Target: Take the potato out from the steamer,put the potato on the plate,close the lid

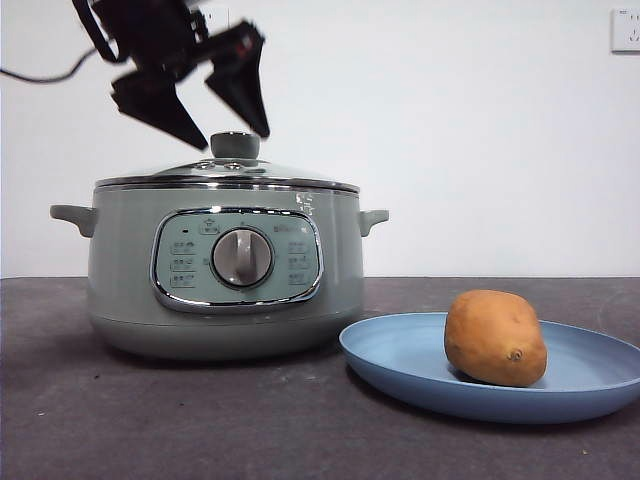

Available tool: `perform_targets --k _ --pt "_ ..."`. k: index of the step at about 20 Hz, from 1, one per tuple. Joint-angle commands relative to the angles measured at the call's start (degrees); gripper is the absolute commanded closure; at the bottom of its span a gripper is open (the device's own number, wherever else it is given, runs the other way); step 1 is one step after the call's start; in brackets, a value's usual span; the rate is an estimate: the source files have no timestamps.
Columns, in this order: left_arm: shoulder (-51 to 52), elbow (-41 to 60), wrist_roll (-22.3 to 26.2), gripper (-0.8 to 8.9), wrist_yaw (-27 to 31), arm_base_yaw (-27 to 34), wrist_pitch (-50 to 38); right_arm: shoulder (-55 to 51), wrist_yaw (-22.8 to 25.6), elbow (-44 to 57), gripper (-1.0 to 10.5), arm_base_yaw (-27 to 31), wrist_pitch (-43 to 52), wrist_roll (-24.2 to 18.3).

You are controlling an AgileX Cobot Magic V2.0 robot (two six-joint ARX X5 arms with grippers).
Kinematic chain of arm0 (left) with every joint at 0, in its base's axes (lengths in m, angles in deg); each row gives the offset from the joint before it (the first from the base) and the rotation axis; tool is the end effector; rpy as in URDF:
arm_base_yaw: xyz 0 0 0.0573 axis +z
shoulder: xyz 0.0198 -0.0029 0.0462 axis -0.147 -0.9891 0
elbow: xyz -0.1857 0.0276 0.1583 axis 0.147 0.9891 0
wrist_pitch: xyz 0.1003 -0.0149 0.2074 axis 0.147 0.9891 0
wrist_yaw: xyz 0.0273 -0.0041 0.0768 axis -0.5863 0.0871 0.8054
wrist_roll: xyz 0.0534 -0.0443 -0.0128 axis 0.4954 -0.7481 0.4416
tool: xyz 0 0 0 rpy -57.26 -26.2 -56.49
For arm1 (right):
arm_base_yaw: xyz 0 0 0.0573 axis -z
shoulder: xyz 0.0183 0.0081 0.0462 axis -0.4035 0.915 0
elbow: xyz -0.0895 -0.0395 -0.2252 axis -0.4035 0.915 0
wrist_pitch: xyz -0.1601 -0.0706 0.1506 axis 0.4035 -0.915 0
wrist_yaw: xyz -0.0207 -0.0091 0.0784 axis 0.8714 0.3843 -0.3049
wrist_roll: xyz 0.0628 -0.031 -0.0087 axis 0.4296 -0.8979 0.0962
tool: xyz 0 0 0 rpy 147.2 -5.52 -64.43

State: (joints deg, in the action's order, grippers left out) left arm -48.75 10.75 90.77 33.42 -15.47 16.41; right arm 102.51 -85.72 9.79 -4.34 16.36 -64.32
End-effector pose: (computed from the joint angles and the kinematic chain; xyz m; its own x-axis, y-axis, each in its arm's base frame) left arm 0.3065 -0.1446 0.2898 0.6377 -0.4431 -0.6300 0.5748 0.8183 0.0062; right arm 0.1215 0.0666 0.3036 0.7948 0.4550 -0.4017 -0.4183 0.8902 0.1808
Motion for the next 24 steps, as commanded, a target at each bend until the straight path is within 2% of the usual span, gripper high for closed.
perform_targets --k 1,3,6,9,12,13,14,15,16,24 --pt "4.1 0.1 -0.8 2.25 -0.2 -0.1 1.3 0.0 -0.1 -0.2 4.4 0.0 0.0 0.4" --pt "8.4 0.1 -1.4 2.26 -0.9 -0.1 5.1 0.0 -1.0 -0.2 4.4 -0.1 -1.3 0.3" --pt "15.9 0.1 -1.4 2.56 -3.3 -0.2 14.9 0.0 -7.6 -0.2 4.4 -0.1 -5.1 0.4" --pt "22.5 0.1 -2.0 4.19 -9.2 -0.2 23.3 0.2 -13.9 -0.2 4.5 0.0 -8.9 0.4" --pt "28.1 0.1 -2.9 6.61 -11.6 -0.2 30.2 0.4 -19.8 -0.2 4.7 0.0 -12.5 0.3" --pt "29.3 0.1 -2.9 7.32 -11.6 -0.2 31.7 0.4 -20.2 -0.2 5.5 -0.1 -13.3 0.3" --pt "30.4 0.1 -2.9 8.28 -11.6 -0.2 33.2 0.4 -20.8 -0.2 7.2 0.0 -14.2 0.3" --pt "31.0 0.1 -2.9 8.22 -11.6 -0.2 34.3 0.4 -20.8 -0.2 8.7 -0.1 -14.6 0.3" --pt "31.6 0.1 -2.9 8.22 -11.5 -0.2 35.5 0.4 -20.8 -0.2 9.6 0.0 -14.7 0.3" --pt "31.8 0.1 -2.9 8.22 -11.5 -0.2 36.8 0.4 -20.7 -0.2 9.5 0.0 -14.7 0.3"
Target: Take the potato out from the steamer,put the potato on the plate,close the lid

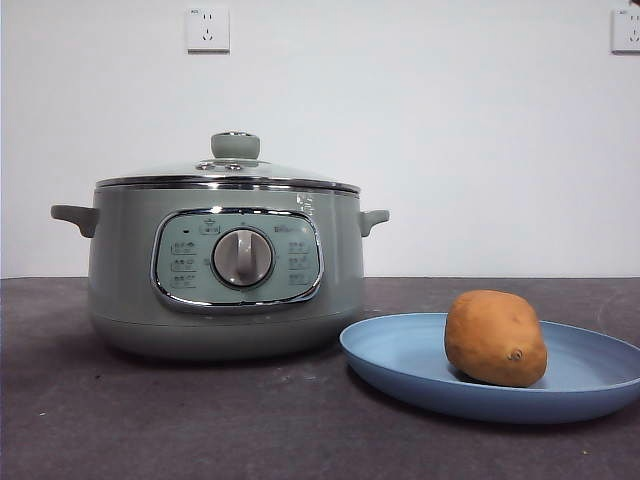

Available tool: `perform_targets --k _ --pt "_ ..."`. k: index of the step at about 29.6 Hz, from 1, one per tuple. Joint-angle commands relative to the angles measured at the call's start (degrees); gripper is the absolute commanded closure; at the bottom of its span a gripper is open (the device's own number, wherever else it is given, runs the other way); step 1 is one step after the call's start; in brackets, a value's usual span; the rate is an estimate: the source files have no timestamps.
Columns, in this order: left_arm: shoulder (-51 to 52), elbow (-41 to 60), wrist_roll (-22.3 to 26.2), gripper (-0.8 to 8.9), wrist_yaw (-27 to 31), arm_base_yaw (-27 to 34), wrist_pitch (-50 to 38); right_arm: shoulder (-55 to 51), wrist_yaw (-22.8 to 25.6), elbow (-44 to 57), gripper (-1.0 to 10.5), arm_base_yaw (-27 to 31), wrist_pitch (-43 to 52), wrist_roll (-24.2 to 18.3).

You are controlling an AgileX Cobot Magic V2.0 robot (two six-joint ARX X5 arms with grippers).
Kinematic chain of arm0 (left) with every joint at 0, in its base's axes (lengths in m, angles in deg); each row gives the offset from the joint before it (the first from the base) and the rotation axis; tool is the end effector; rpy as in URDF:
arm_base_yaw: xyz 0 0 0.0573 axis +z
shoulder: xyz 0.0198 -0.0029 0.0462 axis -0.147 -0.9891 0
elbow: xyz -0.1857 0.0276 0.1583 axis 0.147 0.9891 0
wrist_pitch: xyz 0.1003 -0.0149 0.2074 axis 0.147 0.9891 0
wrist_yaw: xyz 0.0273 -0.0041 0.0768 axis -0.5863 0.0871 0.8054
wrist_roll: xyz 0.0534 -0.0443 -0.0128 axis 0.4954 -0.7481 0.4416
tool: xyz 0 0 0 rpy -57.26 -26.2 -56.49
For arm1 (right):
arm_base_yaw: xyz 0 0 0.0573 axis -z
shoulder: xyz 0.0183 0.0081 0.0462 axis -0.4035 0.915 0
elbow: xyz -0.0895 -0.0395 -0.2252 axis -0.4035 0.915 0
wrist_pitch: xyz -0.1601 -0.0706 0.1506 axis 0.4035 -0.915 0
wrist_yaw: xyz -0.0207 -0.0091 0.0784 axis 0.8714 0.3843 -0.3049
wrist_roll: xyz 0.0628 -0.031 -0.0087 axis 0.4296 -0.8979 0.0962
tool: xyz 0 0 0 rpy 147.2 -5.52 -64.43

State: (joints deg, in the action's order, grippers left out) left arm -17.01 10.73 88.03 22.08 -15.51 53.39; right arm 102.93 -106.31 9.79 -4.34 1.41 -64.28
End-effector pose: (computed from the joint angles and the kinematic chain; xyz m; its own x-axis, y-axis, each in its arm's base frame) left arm 0.1363 -0.0805 0.3627 0.4731 -0.5803 -0.6629 0.6514 0.7370 -0.1802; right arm 0.0966 0.0747 0.2782 0.4569 0.6711 -0.5838 -0.5786 0.7227 0.3779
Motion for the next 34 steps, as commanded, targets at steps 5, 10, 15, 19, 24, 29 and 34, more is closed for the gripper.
perform_targets --k 5,10,15,19,24,29,34 --pt "0.1 0.1 -0.2 8.17 -0.1 -0.1 -0.3 0.0 -0.1 -0.2 9.5 0.0 0.2 0.3" --pt "0.1 0.1 -0.2 8.16 -0.1 -0.1 -0.3 0.0 -0.1 -0.2 9.5 0.0 0.2 0.1" --pt "0.1 0.1 -0.2 8.16 0.0 -0.1 -0.3 0.0 -0.1 -0.2 9.5 0.0 0.2 0.1" --pt "0.1 0.1 -0.2 8.16 0.1 -0.1 -0.3 0.0 -0.1 -0.2 9.5 0.0 0.2 0.1" --pt "0.1 0.1 3.5 8.17 0.7 -0.1 -1.4 0.0 0.0 -0.2 9.5 0.0 0.2 0.1" --pt "3.0 0.5 10.5 8.16 1.5 4.1 -15.0 0.0 -0.1 -0.2 9.5 0.0 0.2 0.1" --pt "10.2 6.0 10.2 8.17 -1.7 11.2 -32.0 0.0 0.0 -0.2 9.5 0.0 0.2 0.1"
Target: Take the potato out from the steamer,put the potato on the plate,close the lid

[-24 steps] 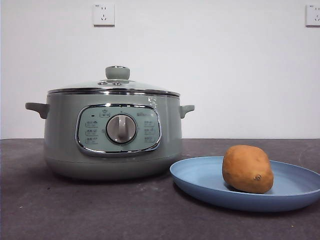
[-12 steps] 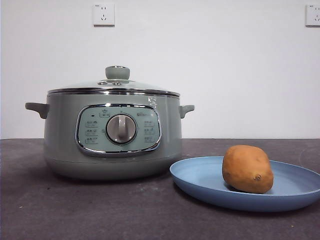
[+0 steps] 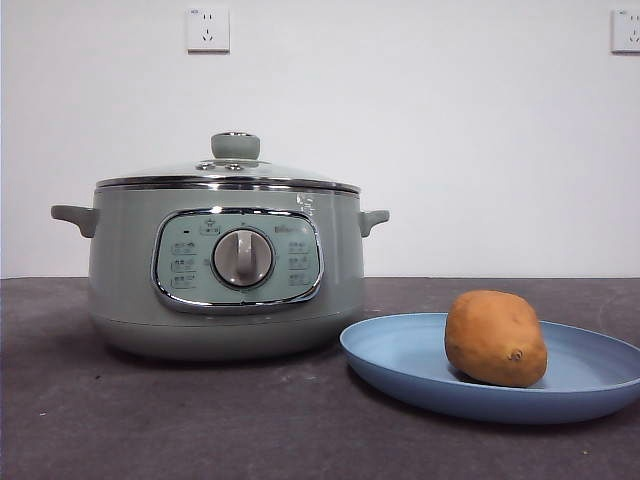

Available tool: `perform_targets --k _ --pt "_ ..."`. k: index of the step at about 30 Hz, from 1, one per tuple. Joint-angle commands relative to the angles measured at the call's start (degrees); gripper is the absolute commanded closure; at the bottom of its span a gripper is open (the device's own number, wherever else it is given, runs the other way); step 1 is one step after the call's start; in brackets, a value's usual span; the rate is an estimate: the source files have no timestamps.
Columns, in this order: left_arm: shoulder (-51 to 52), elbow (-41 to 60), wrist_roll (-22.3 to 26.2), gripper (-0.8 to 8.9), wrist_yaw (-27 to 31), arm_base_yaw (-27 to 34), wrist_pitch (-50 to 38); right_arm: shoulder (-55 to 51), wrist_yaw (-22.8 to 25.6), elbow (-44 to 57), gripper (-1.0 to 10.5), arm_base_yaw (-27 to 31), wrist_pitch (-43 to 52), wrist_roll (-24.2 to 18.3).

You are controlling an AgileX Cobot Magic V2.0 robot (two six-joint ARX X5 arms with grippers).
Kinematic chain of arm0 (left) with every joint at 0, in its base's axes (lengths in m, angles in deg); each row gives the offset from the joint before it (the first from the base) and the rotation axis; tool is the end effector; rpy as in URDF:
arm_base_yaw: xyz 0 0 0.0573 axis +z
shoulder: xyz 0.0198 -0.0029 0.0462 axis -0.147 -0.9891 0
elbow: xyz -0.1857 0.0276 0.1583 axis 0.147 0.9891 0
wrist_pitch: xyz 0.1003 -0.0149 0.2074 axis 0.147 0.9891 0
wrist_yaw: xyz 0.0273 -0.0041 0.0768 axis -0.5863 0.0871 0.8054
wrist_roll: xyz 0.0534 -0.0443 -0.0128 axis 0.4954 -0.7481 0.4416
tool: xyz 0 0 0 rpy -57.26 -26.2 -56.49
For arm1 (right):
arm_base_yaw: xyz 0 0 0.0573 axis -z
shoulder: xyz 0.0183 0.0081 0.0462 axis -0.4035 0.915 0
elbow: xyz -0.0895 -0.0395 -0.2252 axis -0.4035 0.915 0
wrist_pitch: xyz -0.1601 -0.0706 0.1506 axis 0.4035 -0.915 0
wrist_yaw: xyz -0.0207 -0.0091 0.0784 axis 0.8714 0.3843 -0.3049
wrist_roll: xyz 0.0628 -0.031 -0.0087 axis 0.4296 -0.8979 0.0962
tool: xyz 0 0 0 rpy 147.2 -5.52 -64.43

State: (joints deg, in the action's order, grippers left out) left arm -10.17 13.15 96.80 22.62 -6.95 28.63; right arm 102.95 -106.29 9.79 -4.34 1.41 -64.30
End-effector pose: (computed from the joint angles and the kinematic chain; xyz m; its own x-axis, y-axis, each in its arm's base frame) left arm 0.1425 -0.0577 0.4109 0.7894 -0.5590 -0.2539 0.6014 0.7871 0.1369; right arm 0.0966 0.0747 0.2782 0.4570 0.6708 -0.5841 -0.5786 0.7230 0.3775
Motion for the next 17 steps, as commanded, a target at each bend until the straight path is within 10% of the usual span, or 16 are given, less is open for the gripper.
perform_targets --k 1,8,17 --pt "5.4 6.1 1.4 8.17 -3.4 4.1 -11.3 -0.1 -0.1 -0.2 9.5 0.0 0.2 0.1" --pt "19.0 27.0 1.2 8.17 -3.3 11.3 -32.9 -0.1 -0.1 -0.2 9.5 0.0 0.2 0.1" --pt "33.4 49.4 -5.0 8.17 1.6 15.6 -40.3 -0.1 -0.1 -0.2 9.5 0.0 0.2 0.1"
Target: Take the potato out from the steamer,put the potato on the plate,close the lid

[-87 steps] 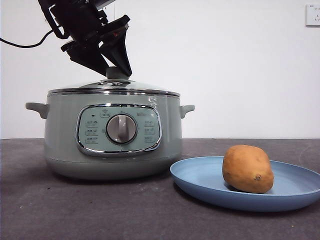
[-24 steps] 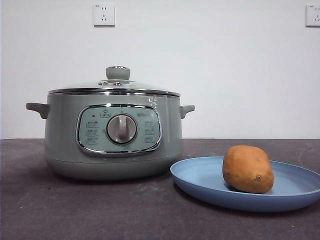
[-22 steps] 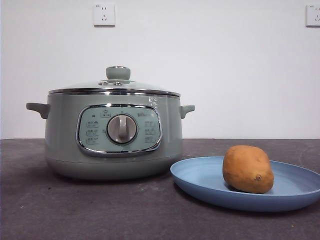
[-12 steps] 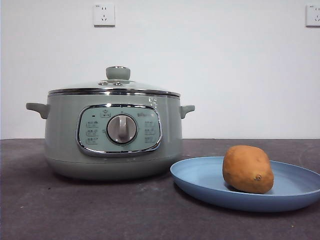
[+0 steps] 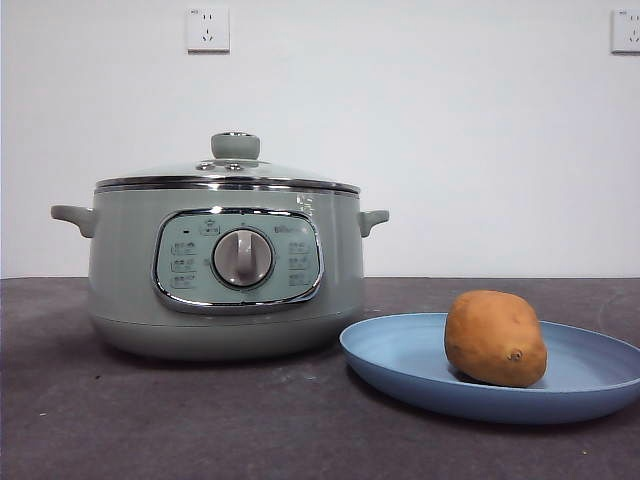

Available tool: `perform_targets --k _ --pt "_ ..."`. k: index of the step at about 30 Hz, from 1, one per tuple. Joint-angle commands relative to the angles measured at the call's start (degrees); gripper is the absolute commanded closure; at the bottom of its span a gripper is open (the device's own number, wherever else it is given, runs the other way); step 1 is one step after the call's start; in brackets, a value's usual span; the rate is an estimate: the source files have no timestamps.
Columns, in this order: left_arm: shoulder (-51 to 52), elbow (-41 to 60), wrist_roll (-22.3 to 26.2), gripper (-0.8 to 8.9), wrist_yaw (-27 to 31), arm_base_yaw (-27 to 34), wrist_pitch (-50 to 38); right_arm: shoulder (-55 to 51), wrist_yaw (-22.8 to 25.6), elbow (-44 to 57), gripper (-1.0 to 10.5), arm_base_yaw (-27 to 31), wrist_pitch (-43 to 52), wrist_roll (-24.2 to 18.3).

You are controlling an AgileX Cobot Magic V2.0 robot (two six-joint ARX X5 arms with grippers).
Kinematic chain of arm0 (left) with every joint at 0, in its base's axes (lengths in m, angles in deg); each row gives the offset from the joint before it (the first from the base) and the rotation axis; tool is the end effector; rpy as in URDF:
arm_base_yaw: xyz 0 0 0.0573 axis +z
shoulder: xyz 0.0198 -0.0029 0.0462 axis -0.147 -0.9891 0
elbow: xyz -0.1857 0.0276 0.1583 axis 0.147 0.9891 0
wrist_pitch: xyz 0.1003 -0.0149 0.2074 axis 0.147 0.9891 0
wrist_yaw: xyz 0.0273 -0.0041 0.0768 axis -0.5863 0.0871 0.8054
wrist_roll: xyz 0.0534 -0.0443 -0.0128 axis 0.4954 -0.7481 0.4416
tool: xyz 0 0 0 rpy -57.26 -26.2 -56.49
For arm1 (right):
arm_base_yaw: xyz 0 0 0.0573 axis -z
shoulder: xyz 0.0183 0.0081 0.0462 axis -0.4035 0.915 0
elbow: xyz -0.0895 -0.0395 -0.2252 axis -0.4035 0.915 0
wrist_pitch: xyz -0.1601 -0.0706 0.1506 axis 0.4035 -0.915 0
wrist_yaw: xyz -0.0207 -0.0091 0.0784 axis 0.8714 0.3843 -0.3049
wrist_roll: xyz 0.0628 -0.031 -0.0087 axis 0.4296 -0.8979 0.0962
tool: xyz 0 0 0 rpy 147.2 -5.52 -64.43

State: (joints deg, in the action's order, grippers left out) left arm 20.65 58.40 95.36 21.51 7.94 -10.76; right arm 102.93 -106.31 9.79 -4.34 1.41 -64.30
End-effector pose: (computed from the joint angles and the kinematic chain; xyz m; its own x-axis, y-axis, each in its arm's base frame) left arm 0.1123 -0.0197 0.3066 0.9221 -0.3557 0.1525 0.3099 0.9146 0.2596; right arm 0.0966 0.0747 0.2782 0.4569 0.6711 -0.5838 -0.5789 0.7227 0.3777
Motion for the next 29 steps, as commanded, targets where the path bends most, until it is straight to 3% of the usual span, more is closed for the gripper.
perform_targets --k 1,15,29 --pt "3.8 6.1 -4.8 8.17 4.3 1.0 -0.9 0.0 -0.1 -0.2 9.5 0.0 0.2 0.1" --pt "15.7 23.8 -13.6 8.17 19.0 1.4 -0.5 0.0 -0.1 -0.2 9.5 0.0 0.2 0.1" --pt "19.1 30.5 -15.1 8.17 19.0 1.4 2.4 0.0 0.0 -0.2 9.5 0.0 0.2 0.1"
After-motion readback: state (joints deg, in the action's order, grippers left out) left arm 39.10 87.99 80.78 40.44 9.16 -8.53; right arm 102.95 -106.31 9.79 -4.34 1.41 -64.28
